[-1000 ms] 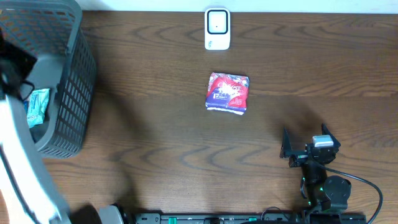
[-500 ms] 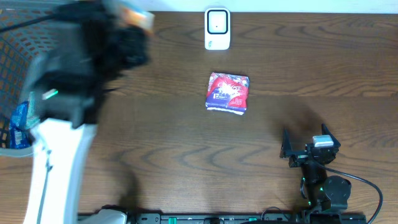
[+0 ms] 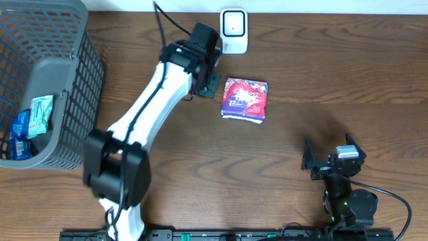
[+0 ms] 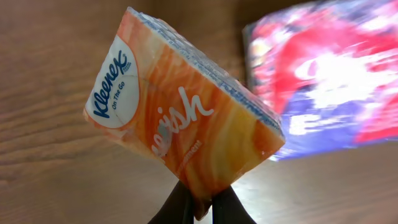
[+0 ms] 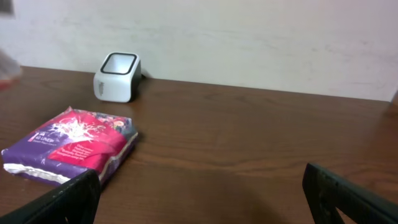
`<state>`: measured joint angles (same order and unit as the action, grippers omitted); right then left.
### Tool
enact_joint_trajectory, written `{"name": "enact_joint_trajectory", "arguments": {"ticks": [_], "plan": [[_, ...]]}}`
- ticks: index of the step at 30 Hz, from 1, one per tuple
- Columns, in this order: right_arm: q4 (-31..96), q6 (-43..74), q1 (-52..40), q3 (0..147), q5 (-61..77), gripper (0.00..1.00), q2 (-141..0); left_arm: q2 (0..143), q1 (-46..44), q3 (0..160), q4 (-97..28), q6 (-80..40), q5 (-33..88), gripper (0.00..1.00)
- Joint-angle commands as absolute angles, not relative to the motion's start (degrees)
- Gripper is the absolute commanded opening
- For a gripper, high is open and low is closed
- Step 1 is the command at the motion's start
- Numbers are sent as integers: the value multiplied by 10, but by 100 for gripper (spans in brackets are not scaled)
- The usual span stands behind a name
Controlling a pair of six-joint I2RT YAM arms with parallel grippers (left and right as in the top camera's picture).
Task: Scan the item barcode
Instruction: 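Carry the Kleenex pack with the left gripper and place it beside the liners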
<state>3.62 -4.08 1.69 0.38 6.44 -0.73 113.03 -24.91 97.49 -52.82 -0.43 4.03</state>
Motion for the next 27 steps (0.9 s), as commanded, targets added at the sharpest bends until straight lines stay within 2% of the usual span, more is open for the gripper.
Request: {"name": "enact_joint_trajectory", "arguments": {"ticks": [1,8,17,27], "plan": [[39,-48,19,4,67,99,-5,1174,-252,972,-536,17,39,7],[39,-48,19,4,67,99,-5,1241,-284,972,-529,16,119,7],[39,-48,19,4,67,99,-5,1259,-337,971,-469,-47,128,7],[39,-48,19,4,67,99,-5,1258,-374,973,-437,-48,130,7]]}}
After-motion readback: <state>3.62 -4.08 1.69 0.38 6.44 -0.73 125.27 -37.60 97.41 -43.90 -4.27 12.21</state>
